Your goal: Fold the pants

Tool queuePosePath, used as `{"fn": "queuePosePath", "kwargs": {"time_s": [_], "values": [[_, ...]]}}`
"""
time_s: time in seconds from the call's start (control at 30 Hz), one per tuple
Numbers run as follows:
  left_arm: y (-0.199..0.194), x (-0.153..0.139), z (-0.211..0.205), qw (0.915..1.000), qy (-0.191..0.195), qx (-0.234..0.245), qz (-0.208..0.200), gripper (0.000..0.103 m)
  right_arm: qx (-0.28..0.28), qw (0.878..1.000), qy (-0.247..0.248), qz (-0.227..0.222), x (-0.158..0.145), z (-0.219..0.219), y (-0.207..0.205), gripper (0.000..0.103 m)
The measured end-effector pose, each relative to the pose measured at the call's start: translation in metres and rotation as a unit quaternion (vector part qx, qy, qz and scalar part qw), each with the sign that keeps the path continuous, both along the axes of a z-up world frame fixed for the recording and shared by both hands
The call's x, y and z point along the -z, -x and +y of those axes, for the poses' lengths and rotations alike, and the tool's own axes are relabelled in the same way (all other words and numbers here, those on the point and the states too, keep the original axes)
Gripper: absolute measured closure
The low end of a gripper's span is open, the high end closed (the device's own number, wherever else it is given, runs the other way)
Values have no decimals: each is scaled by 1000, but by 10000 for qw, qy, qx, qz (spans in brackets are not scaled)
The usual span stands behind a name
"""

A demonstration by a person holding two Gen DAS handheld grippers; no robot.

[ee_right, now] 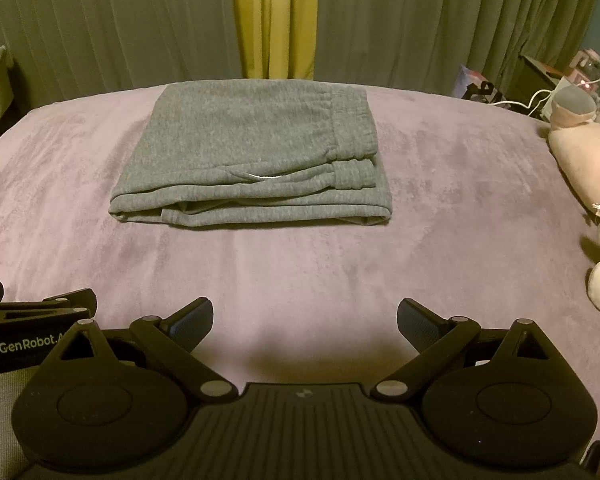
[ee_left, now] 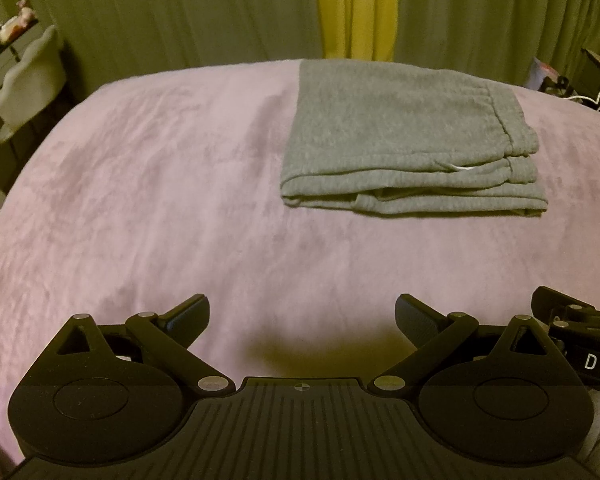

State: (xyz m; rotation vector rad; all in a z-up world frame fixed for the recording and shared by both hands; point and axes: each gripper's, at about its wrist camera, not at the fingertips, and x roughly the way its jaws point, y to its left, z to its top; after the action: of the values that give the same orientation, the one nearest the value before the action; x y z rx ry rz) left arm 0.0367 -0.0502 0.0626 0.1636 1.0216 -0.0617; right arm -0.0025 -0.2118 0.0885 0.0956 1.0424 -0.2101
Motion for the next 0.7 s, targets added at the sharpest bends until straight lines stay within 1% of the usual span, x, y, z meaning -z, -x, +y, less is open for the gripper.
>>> {"fn": "queuePosePath", "kwargs": {"time_s": [0.7], "values": [[-1, 1, 2, 10000, 13, -23, -12, 1, -41, 10000, 22, -25, -2, 4, 0, 4]]}}
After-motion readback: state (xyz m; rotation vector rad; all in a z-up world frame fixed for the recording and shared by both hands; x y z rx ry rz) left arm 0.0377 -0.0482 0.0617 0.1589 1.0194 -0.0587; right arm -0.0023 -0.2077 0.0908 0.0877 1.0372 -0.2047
